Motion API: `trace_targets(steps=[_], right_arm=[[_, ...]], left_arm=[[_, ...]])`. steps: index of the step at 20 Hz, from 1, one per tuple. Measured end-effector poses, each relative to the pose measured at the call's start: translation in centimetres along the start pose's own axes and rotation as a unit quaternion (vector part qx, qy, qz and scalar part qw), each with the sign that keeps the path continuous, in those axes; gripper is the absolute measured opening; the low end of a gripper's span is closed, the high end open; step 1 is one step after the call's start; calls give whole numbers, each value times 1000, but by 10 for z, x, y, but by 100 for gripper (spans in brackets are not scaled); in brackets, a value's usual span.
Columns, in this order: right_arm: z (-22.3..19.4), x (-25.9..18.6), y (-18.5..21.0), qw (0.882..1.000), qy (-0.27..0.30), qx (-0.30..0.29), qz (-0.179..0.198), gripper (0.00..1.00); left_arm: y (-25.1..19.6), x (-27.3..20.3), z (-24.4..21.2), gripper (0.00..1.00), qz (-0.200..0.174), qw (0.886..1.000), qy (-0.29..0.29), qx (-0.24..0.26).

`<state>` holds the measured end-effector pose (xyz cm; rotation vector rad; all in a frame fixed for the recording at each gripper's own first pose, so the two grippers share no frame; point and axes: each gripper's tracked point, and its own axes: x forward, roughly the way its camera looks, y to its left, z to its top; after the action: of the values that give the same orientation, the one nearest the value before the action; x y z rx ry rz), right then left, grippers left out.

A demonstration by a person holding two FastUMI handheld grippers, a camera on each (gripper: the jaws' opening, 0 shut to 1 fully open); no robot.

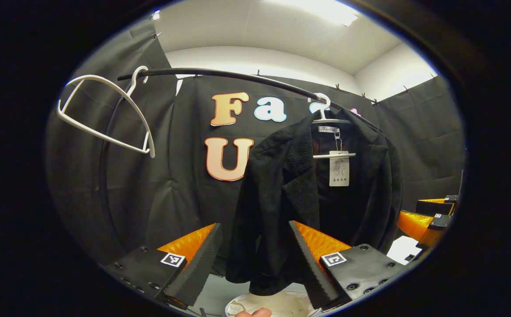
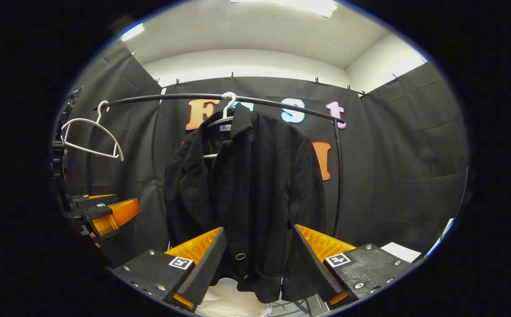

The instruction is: Grasp the clothes on the hanger with both hands and then place them into the laundry hamper below.

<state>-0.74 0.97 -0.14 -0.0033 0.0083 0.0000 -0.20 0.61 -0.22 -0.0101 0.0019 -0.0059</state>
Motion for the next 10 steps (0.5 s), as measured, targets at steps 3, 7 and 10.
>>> trace_targets(steps=[3, 7, 10], right_arm=[[2, -1, 1, 1000, 0, 0, -7, 100], [7, -5, 5, 1000, -5, 3, -27, 94], [6, -7, 11, 999, -3, -3, -51, 93]], left_arm=[[-1, -5, 6, 93, -11, 1000, -3, 1], [1, -5, 12, 100, -35, 999, -2, -2], [0, 0, 7, 100, -60, 998, 10, -15]])
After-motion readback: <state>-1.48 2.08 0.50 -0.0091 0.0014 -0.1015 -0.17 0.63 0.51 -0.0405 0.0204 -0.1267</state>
